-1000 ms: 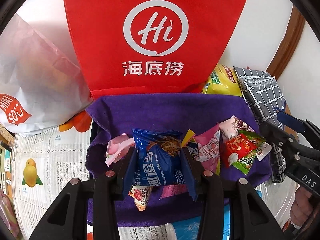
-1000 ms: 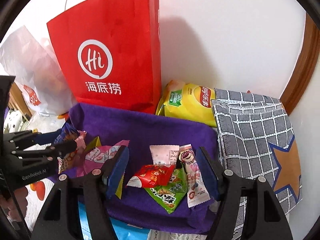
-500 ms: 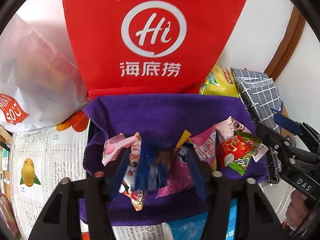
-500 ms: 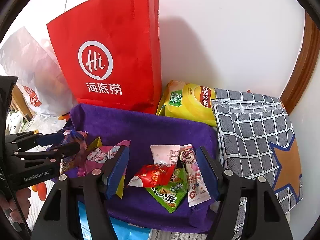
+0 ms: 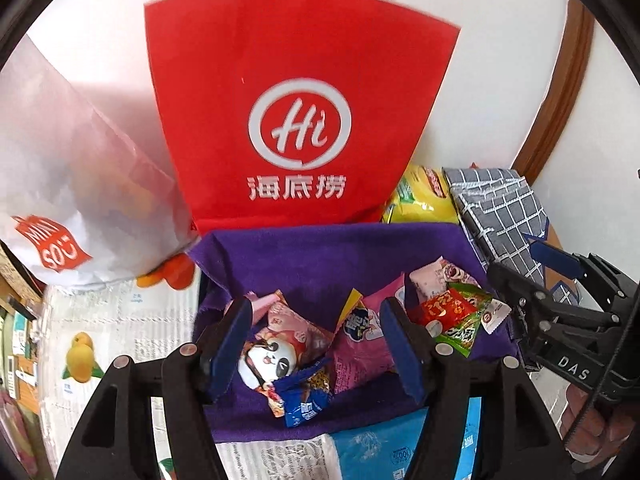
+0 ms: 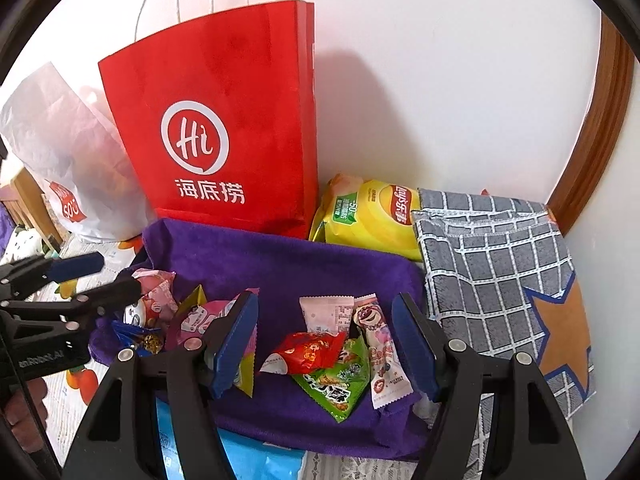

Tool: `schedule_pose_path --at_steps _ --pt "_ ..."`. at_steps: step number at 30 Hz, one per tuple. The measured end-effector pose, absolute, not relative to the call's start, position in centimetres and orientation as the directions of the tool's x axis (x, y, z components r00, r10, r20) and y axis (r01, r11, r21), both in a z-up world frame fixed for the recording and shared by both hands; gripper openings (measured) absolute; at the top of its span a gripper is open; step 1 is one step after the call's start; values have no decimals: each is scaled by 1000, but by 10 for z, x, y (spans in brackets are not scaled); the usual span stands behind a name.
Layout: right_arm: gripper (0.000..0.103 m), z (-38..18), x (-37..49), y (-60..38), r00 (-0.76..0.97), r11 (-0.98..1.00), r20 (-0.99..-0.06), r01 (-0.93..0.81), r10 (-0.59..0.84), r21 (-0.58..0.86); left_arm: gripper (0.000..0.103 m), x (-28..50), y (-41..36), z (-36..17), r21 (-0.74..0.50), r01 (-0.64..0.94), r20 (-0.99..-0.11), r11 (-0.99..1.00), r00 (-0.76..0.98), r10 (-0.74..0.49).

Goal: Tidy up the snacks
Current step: 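Withdraw both tools from the towel back over the bed sheet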

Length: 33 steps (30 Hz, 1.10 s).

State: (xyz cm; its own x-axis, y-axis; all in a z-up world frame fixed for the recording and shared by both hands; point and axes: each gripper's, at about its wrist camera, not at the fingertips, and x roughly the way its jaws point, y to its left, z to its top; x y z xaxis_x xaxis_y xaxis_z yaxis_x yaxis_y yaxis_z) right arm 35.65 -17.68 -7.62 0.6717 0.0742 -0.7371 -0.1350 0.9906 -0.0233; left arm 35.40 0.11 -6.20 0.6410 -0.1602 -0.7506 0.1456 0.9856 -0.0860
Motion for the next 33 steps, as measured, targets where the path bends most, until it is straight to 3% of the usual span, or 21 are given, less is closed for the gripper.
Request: schedule_pose_path --at_steps 7,10,19,28,33 --pt "69 -76 334 -178 654 992 -756 -107 25 -60 64 341 2 -47 -100 159 -723 982 666 -182" --pt "83 -78 318 -183 628 994 -778 -63 -27 -86 64 332 -2 -40 -93 193 -706 977 679 -201" --pt "86 -74 263 -192 587 986 -796 24 -149 -167 64 293 -9 -16 -98 228 -666 969 709 -234" --pt "86 -54 196 -185 691 996 -721 -14 -52 -85 64 234 -1 -12 -93 207 -663 974 717 -216" --pt "86 -58 162 -169 712 990 -701 -61 -45 -125 64 202 8 -17 -83 189 -656 978 729 -196"
